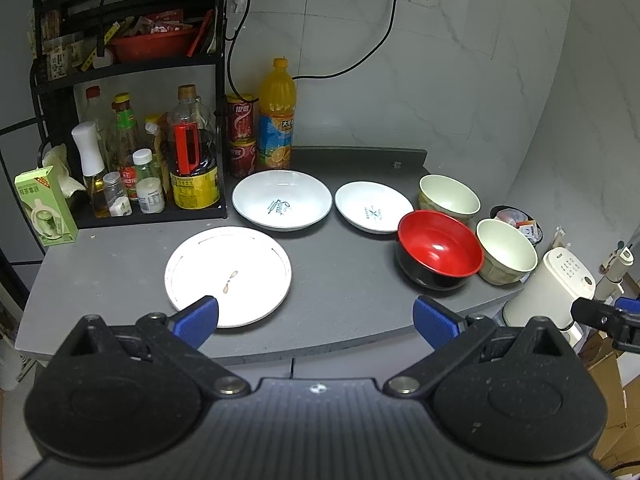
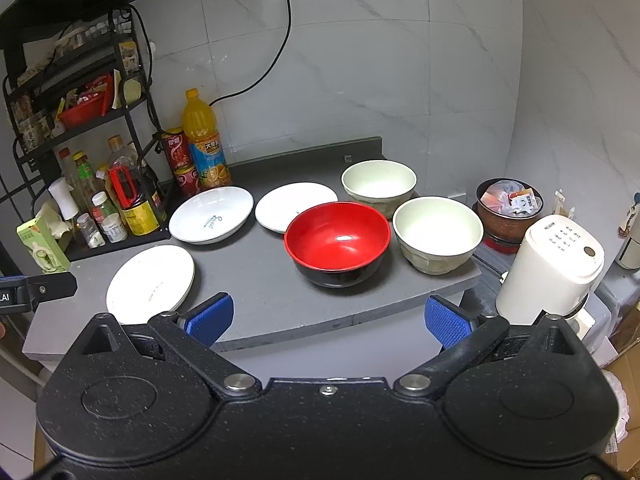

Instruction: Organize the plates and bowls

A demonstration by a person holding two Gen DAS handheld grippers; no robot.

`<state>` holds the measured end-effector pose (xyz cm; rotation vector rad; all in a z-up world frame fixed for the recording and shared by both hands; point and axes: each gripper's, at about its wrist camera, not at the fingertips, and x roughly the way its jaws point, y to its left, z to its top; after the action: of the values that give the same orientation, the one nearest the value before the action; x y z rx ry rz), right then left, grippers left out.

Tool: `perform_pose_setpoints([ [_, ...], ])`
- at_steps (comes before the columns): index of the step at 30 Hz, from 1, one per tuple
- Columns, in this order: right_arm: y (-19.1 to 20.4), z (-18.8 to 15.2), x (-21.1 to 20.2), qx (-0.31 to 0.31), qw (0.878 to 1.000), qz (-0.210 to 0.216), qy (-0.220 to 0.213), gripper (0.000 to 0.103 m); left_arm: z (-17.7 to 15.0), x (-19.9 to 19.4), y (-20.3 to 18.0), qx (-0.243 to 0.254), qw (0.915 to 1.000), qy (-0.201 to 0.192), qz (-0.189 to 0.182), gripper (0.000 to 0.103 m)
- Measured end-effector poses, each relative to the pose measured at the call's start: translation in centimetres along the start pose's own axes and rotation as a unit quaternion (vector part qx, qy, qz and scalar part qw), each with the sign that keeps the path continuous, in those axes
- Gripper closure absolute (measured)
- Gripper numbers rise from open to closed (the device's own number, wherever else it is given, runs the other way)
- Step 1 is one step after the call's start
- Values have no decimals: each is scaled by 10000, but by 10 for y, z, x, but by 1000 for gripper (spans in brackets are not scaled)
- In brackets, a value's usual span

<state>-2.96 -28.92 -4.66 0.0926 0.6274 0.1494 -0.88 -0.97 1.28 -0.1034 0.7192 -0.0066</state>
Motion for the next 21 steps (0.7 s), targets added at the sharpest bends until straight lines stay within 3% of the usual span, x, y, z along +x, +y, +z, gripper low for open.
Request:
perform_pose_setpoints([
  [21,-24,13,26,370,9990,133,194,0,17,17,-17,-87,9999,87,-41,1],
])
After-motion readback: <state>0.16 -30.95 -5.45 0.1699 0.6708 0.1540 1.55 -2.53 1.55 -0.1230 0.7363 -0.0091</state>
